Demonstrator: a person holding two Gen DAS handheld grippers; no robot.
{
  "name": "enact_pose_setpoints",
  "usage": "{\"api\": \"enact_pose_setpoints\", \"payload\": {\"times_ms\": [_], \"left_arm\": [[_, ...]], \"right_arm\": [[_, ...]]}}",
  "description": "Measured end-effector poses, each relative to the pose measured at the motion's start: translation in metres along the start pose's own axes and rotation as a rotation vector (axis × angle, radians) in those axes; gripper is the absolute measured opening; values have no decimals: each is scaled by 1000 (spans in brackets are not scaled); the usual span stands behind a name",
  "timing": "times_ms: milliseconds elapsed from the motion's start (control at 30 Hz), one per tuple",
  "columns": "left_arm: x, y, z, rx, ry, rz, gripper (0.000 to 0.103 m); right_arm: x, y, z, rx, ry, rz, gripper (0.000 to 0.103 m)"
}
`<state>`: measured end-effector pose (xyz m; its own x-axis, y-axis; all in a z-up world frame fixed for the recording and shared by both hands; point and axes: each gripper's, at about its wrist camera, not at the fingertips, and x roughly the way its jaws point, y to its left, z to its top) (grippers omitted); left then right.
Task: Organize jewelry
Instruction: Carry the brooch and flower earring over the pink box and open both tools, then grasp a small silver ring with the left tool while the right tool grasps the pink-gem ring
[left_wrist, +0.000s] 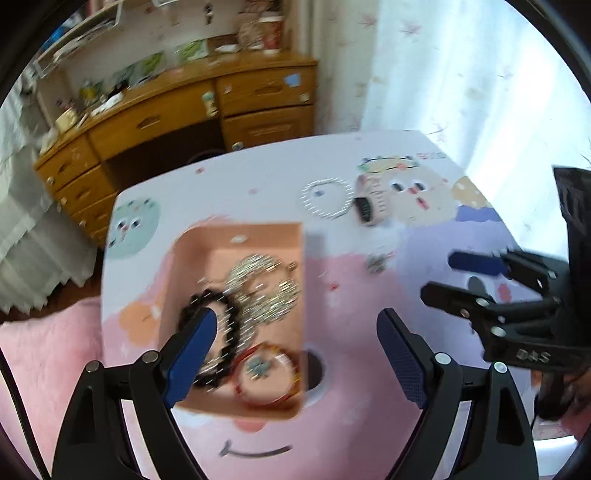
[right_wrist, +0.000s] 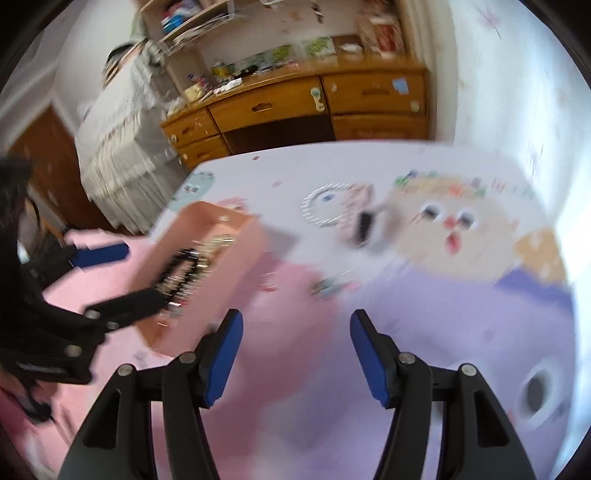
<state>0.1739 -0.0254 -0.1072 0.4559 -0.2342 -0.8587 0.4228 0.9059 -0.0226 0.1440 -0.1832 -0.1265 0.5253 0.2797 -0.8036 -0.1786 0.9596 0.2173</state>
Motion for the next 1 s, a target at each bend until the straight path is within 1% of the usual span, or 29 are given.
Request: {"api": "enact_pose_setpoints", "payload": {"times_ms": [67,167,233,333,400,467,533,567,633,667,700,867,933,967,1000], "left_arm": [[4,-15,5,17,-9,-8,87],[12,-33,12,40,-32,3,87],[21,-41,16,23,-30,-6,87],[38,-49,24,-16,-13,-46,87],[51,-56,28,-34,-11,-45,87],[64,-63,33,-42,-5,-28,87],[76,-67,36,-54,13,-21,87],[81,-68,36,-61,23,-24,87],[93,-70,36,-76,37,-24,86],[98,-70,36,-83,43,-21,85],[101,-70,35,-89,48,-24,82],[112,-70,34,-87,63,-21,68],[114,-71,34,-78,62,-15,58],[115,-72,34,-74,63,-14,55],[116,-72,33,-68,66,-14,49]], "right_arm": [[1,-14,3,-68,-2,-12,61],[6,-31,6,-174,-2,5,61],[11,-35,6,-274,-1,19,61],[23,-39,5,-412,-3,23,61],[30,-42,6,-459,-5,35,60],[38,-45,6,-498,-2,50,60],[43,-45,6,-526,2,70,60],[47,-46,7,-539,4,82,59],[53,-46,7,-560,8,100,51],[55,-45,8,-569,7,103,45],[58,-45,8,-577,7,102,40],[66,-46,11,-596,28,126,30],[67,-47,12,-593,37,147,28],[67,-47,12,-593,40,153,26],[68,-46,12,-595,44,162,26]]}}
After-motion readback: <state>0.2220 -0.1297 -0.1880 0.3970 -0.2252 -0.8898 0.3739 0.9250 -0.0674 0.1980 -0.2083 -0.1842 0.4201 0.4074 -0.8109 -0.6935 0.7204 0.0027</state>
